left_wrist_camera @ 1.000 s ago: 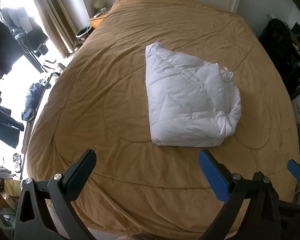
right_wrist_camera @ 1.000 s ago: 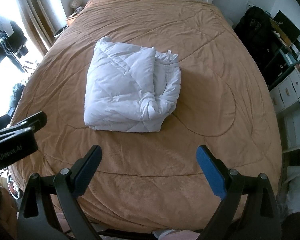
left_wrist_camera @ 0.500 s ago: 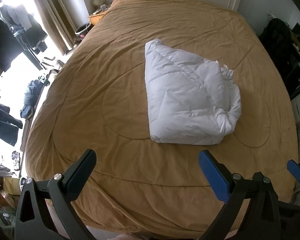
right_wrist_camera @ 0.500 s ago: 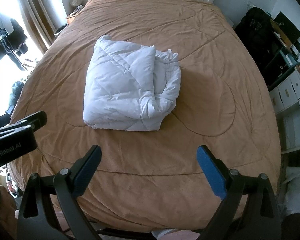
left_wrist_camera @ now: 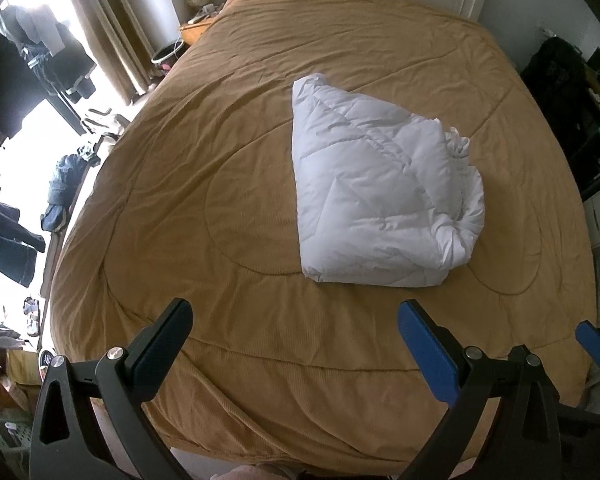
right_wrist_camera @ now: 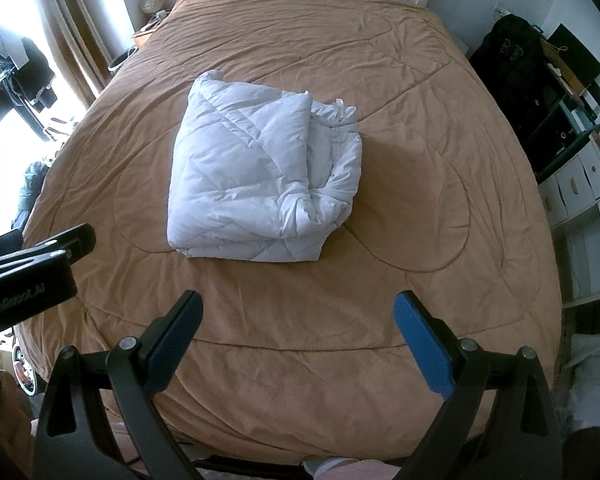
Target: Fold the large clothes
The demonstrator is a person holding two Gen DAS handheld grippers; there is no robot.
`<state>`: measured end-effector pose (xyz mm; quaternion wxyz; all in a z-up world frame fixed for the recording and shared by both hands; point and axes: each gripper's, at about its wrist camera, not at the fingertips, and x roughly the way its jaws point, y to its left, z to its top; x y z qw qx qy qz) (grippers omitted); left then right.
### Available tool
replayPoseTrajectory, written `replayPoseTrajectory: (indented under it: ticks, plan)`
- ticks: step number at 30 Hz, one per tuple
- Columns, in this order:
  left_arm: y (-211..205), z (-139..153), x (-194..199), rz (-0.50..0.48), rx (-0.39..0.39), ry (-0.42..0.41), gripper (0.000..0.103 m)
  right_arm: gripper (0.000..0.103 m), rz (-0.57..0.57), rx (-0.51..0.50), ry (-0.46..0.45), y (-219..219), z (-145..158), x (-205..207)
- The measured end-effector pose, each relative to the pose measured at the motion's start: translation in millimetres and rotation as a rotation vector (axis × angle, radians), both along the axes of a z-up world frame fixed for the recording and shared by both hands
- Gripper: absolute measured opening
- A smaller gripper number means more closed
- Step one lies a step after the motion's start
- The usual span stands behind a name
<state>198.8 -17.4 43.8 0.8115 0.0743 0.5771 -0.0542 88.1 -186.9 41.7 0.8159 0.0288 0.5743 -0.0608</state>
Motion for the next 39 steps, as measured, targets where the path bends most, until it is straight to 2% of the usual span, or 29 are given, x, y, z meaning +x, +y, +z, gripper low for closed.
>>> replayPoseTrajectory:
  ticks: [39]
  plan:
    - [-3.6, -10.9, 1.6, 0.009, 0.007, 0.057, 0.102, 0.098, 0.005, -0.004, 0.001, 3.0, 0.8, -6.1]
